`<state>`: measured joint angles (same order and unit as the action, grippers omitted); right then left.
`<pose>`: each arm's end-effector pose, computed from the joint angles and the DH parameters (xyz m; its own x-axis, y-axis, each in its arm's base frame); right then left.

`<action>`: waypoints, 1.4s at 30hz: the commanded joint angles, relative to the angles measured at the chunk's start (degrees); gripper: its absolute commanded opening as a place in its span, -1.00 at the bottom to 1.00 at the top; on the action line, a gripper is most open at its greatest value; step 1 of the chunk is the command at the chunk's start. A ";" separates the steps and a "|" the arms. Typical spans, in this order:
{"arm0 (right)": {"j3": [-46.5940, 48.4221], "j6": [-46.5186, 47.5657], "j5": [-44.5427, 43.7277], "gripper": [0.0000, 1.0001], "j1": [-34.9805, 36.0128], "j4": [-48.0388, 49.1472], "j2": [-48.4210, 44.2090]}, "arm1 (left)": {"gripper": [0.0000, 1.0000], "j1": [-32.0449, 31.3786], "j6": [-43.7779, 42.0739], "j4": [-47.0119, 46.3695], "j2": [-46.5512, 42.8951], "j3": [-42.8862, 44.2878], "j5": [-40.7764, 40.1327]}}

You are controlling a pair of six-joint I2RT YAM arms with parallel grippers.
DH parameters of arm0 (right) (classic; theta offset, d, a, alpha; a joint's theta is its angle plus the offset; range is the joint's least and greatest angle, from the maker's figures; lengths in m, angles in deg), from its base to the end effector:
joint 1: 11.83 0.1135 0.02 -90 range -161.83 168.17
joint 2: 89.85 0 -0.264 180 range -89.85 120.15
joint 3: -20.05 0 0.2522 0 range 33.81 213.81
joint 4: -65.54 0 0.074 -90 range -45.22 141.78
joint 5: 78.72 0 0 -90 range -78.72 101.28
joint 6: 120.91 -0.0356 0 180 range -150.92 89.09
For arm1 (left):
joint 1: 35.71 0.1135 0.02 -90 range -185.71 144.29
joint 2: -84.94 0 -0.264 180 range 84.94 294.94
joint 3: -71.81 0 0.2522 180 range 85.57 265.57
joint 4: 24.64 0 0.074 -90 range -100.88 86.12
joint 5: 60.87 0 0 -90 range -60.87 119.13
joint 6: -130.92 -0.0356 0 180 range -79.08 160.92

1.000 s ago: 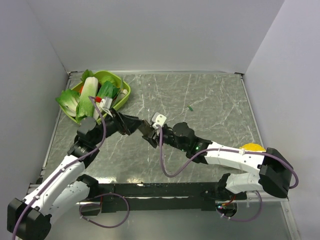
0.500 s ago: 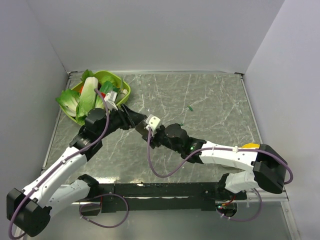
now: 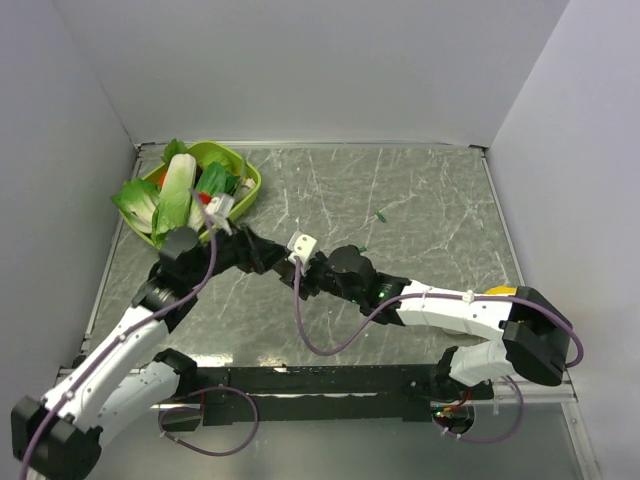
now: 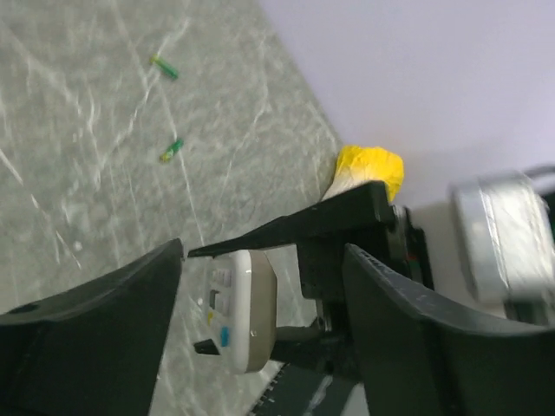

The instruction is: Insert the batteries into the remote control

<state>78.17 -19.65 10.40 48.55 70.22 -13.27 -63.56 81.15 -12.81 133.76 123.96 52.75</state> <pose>0.1509 0.2643 0.2643 0.0528 -0.3021 -0.9518 -0.8682 0.4570 -0.1932 0.1732 -0.1076 0.3111 -0.6025 -0.3509 -0.7168 0.5099 0.5217 -0.6840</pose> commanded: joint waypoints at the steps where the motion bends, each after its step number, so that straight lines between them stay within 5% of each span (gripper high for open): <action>1: -0.41 1.56 10.44 -1.00 -1.93 5.11 -3.53 | 0.63 6.05 -7.70 -12.37 -8.37 -6.56 14.15; 8: 0.90 4.55 23.91 -1.00 -4.83 -0.31 -8.98 | 0.79 9.40 -20.07 -15.12 -9.80 -6.58 31.73; 16: 3.28 7.80 31.02 -1.00 -5.36 -6.83 -11.19 | 0.66 9.14 -25.90 -15.37 -3.13 -2.62 44.31; 24: 4.07 7.72 33.14 -1.00 -5.36 -7.80 -11.19 | 0.60 2.55 -35.83 -9.76 -0.13 1.68 44.50; 42: 4.86 6.40 34.81 -1.00 -5.45 -7.45 -10.57 | 0.47 2.02 -42.95 -3.08 -0.57 1.86 45.82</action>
<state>78.94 -13.29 43.84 43.15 61.10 -22.87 -61.31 42.99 -17.93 133.58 123.44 96.88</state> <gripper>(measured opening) 0.594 0.753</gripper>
